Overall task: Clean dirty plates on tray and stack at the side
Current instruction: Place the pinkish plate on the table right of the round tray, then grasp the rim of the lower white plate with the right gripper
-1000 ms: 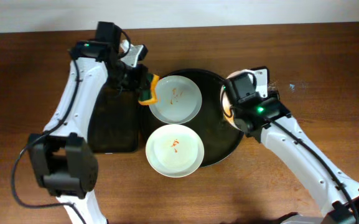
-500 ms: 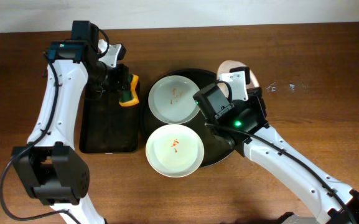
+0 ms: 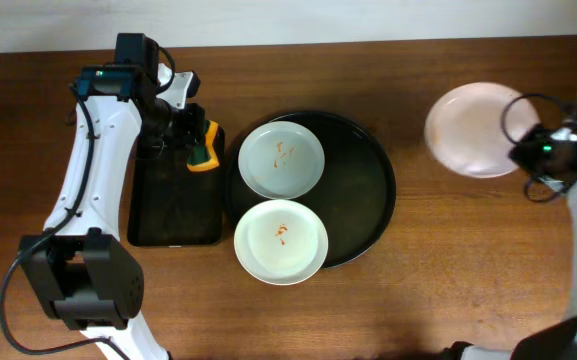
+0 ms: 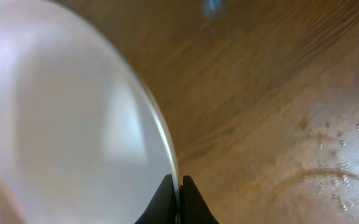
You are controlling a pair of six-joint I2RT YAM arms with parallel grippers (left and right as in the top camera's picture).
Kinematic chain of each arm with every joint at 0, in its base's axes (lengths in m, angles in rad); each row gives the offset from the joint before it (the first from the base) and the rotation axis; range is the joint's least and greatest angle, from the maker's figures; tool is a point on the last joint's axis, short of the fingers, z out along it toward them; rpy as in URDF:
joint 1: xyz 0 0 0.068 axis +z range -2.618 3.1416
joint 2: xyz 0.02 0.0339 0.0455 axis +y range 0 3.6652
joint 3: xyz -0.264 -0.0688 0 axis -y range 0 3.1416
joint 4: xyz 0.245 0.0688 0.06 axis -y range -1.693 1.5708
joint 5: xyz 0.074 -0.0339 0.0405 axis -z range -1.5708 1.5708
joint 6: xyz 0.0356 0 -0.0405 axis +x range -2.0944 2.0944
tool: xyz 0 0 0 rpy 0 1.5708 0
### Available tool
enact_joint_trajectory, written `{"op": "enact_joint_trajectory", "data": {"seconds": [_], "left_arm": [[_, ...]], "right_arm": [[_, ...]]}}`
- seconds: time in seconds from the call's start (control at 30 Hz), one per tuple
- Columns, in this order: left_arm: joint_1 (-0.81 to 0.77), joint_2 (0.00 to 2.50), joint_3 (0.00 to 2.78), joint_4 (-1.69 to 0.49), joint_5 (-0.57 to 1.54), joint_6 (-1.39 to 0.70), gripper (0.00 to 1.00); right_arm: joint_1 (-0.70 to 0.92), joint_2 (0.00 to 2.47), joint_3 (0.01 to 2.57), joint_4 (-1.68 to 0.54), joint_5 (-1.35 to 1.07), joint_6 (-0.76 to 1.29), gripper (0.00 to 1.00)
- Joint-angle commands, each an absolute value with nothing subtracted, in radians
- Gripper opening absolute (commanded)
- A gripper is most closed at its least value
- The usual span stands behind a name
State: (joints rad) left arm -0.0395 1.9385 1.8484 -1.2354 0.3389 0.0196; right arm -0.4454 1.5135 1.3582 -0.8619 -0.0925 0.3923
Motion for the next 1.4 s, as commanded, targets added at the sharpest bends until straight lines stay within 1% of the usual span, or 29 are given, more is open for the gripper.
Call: {"op": "enact_joint_trajectory", "data": {"seconds": [0.0, 0.1, 0.2, 0.3, 0.47, 0.57, 0.6, 0.63, 0.97, 1.0, 1.03, 1.07, 1.13, 1.2, 1.23, 1.33, 1.37], "left_arm": [[-0.034, 1.901, 1.867, -1.236, 0.339, 0.039, 0.00], [-0.035, 1.901, 1.867, -1.236, 0.339, 0.039, 0.00], [-0.035, 1.901, 1.867, -1.241, 0.340, 0.039, 0.00], [-0.035, 1.901, 1.867, -1.246, 0.340, 0.039, 0.00], [-0.035, 1.901, 1.867, -1.258, 0.340, 0.039, 0.00], [-0.035, 1.901, 1.867, -1.258, 0.339, 0.039, 0.00], [-0.035, 1.901, 1.867, -1.258, 0.340, 0.039, 0.00], [-0.035, 1.901, 1.867, -1.259, 0.340, 0.039, 0.00], [-0.034, 1.901, 1.867, -1.258, 0.339, 0.039, 0.00], [-0.035, 1.901, 1.867, -1.258, 0.339, 0.039, 0.00], [-0.035, 1.901, 1.867, -1.258, 0.339, 0.039, 0.00], [-0.034, 1.901, 1.867, -1.258, 0.339, 0.039, 0.00], [-0.034, 1.901, 1.867, -1.258, 0.339, 0.039, 0.00], [-0.034, 1.901, 1.867, -1.259, 0.331, 0.039, 0.00], [-0.034, 1.901, 1.867, -1.262, 0.307, 0.039, 0.00], [-0.034, 1.901, 1.867, -1.296, 0.253, 0.038, 0.00], [-0.034, 1.901, 1.867, -1.296, 0.251, 0.038, 0.00]], "right_arm": [[-0.556, 1.609, 1.377, -0.821, -0.193, 0.398, 0.04], [-0.629, 1.738, 1.377, -0.697, -0.184, 0.394, 0.04], [-0.643, 1.820, 1.377, -0.609, -0.126, 0.394, 0.04], [-0.643, 1.887, 1.375, -0.576, -0.053, 0.394, 0.04], [-0.643, 1.990, 1.375, -0.559, 0.016, 0.394, 0.04], [-0.641, 2.008, 1.375, -0.562, 0.008, 0.388, 0.04], [-0.637, 2.008, 1.375, -0.569, -0.012, 0.347, 0.04], [-0.627, 2.008, 1.375, -0.581, -0.010, 0.324, 0.04], [-0.497, 2.008, 1.375, -0.612, -0.014, 0.323, 0.05], [-0.497, 2.008, 1.375, -0.612, -0.014, 0.323, 0.14], [-0.497, 2.008, 1.375, -0.617, -0.014, 0.322, 0.35], [-0.498, 2.007, 1.375, -0.625, -0.014, 0.322, 0.43], [-0.498, 1.988, 1.377, -0.653, -0.014, 0.322, 0.52], [-0.498, 1.935, 1.391, -0.694, -0.014, 0.322, 0.57], [-0.496, 1.885, 1.406, -0.729, -0.019, 0.321, 0.57], [-0.445, 1.728, 1.451, -0.856, -0.132, 0.211, 0.56], [-0.383, 1.668, 1.452, -0.920, -0.201, 0.142, 0.55]]}}
